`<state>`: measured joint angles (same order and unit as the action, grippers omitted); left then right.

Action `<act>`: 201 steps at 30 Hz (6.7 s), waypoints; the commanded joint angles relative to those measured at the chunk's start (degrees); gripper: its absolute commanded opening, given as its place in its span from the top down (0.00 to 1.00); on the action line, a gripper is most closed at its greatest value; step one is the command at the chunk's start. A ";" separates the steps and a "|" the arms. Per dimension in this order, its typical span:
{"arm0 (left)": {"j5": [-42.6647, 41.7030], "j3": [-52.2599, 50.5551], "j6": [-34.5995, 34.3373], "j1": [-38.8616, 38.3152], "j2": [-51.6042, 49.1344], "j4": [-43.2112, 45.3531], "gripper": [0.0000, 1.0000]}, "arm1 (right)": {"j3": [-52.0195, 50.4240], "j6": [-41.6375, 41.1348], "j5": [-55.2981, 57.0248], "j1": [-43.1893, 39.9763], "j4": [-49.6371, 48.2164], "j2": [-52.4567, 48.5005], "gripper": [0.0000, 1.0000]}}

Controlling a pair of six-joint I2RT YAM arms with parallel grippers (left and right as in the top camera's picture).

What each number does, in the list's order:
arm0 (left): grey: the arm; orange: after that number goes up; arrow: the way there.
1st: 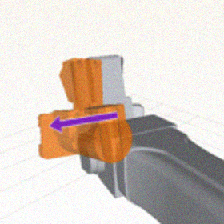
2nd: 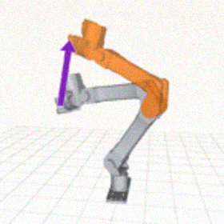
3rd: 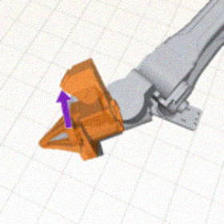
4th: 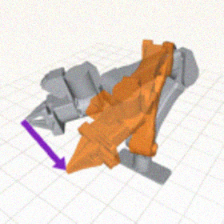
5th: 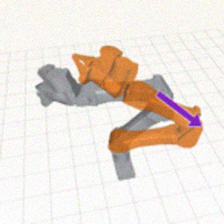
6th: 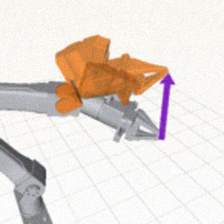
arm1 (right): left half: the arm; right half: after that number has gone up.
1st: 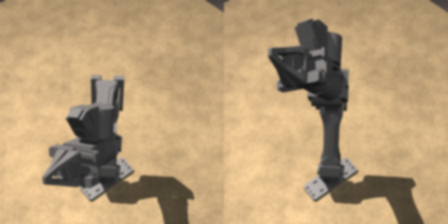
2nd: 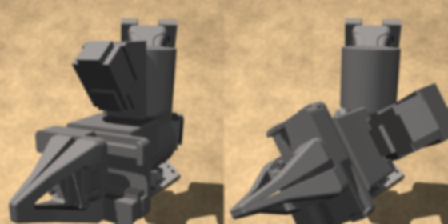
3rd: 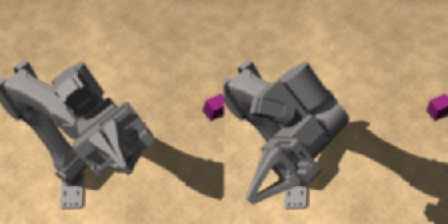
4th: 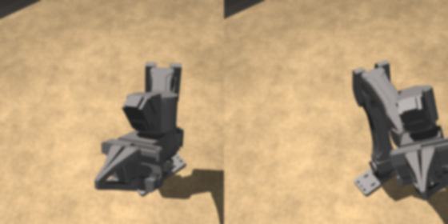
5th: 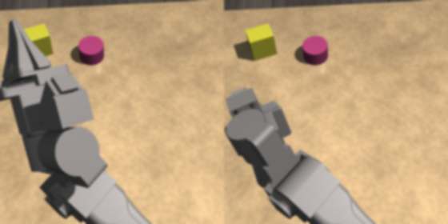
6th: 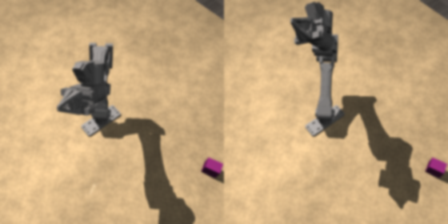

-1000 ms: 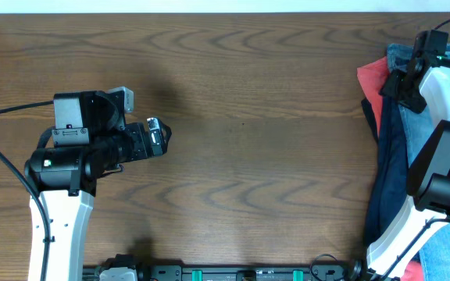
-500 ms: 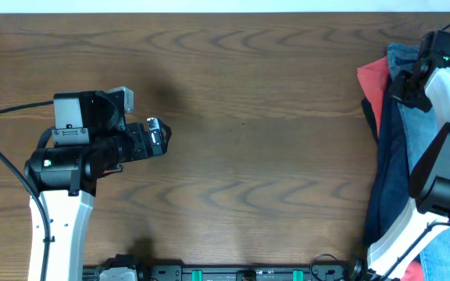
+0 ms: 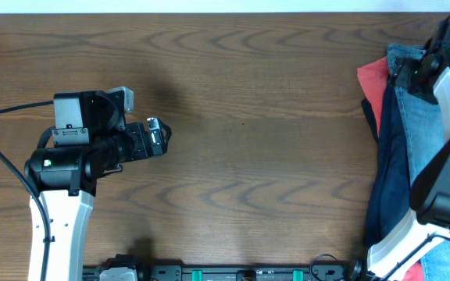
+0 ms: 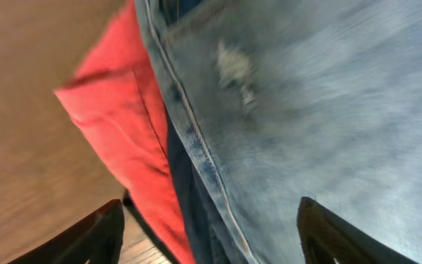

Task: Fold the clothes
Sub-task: 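Move the right gripper over the clothes stack toward the light-blue jeans, then grasp the top edge of the light-blue jeans with the right gripper, then pull the jeans off the stack leftward onto the table with the right gripper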

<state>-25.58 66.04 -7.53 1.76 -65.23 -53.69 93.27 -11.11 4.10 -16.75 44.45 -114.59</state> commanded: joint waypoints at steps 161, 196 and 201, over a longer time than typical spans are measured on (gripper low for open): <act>25.24 26.14 1.44 4.50 15.80 -2.99 0.05 | 26.12 2.29 -16.41 39.36 17.77 17.97 0.98; 8.07 28.96 17.40 3.15 -37.94 -3.96 0.06 | 26.75 -8.61 -2.60 36.26 38.75 27.19 0.18; 8.04 28.96 18.73 3.15 -48.15 2.34 0.06 | 26.60 -8.63 -1.64 36.20 38.91 27.15 0.18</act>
<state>-16.62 95.31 8.80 5.04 -110.30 -52.66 120.05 -18.92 2.11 19.81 83.22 -87.37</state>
